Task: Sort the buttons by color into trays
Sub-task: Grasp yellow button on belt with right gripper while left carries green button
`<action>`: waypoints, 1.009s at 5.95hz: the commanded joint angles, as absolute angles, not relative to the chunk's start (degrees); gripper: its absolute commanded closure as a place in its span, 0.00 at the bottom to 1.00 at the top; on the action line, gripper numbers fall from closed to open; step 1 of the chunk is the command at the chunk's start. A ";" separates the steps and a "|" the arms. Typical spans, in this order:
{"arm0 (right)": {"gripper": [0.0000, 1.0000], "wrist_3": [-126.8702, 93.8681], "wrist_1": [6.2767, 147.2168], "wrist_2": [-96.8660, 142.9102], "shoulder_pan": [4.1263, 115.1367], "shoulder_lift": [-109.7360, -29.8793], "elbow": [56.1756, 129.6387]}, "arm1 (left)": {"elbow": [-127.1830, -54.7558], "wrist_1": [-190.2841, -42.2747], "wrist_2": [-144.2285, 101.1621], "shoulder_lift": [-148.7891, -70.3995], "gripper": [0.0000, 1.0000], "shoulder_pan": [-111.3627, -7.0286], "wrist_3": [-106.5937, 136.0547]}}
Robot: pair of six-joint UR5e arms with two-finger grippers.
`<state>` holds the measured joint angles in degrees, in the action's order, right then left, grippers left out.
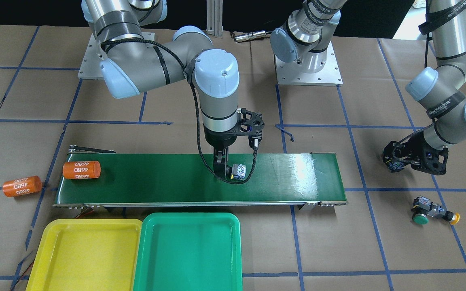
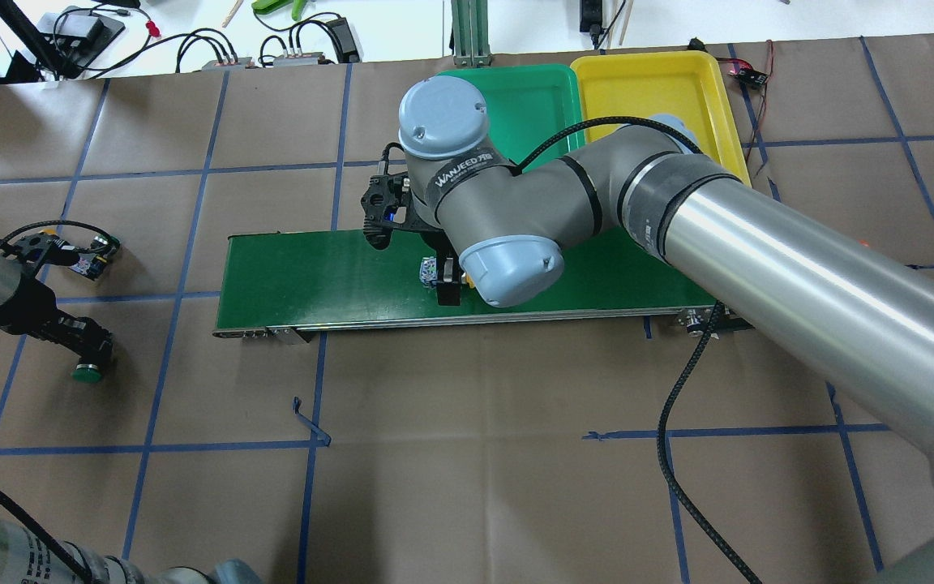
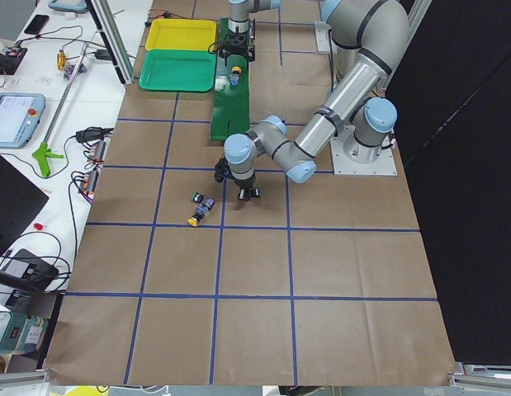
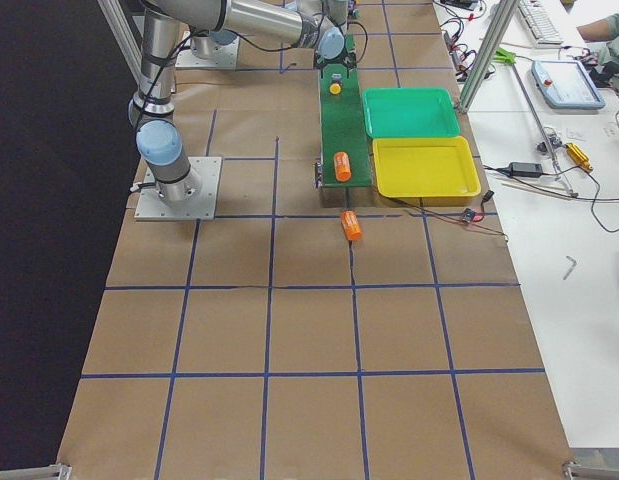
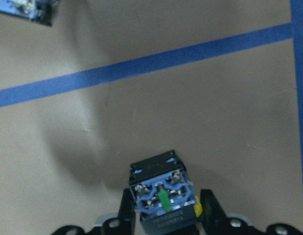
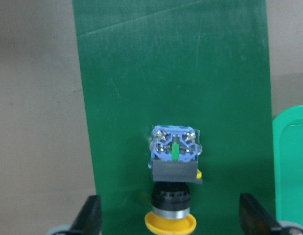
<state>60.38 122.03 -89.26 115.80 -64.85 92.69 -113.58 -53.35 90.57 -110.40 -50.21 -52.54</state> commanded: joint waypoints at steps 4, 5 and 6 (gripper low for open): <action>0.16 67.84 121.20 -91.32 109.53 -64.86 94.38 | -100.84 -73.95 94.38 -103.72 1.00 -68.40 -62.09; 0.25 69.68 121.46 -91.41 108.55 -64.86 94.83 | -100.29 -75.31 94.74 -103.80 1.00 -74.12 -65.62; 0.34 71.09 121.46 -91.49 107.50 -64.95 95.44 | -100.28 -75.15 97.97 -103.80 1.00 -80.79 -69.05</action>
